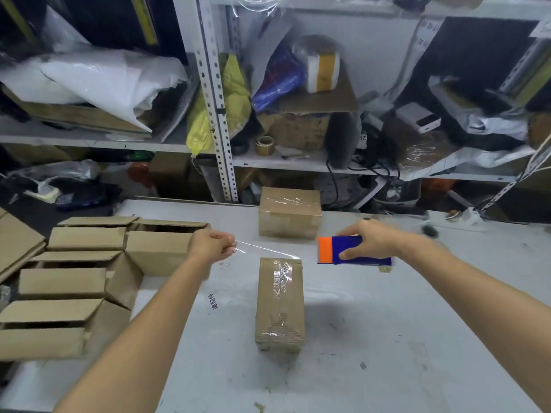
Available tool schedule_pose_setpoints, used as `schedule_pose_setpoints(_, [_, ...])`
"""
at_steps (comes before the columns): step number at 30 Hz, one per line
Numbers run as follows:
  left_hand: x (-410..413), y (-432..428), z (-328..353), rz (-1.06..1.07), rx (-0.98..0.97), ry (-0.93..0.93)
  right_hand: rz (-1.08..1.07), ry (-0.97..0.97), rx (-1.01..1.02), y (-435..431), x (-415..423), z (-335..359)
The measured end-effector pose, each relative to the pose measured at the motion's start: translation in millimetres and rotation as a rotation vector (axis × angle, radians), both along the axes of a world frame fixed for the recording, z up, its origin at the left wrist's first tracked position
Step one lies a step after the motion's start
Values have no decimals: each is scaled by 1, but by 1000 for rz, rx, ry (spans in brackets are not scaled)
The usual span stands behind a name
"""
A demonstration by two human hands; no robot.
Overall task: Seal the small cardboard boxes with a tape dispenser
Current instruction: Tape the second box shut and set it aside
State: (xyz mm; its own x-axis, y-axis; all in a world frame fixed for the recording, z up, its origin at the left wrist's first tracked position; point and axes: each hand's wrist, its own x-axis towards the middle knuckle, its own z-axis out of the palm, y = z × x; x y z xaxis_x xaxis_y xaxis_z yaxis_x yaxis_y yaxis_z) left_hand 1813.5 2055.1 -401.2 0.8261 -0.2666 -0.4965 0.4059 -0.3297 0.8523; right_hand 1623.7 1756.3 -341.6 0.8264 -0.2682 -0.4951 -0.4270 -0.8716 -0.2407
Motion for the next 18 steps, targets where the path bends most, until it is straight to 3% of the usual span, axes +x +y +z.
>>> schedule_pose_setpoints(18, [3,-30,-97,-1,106,94,-151,194,93,-15,21,-74])
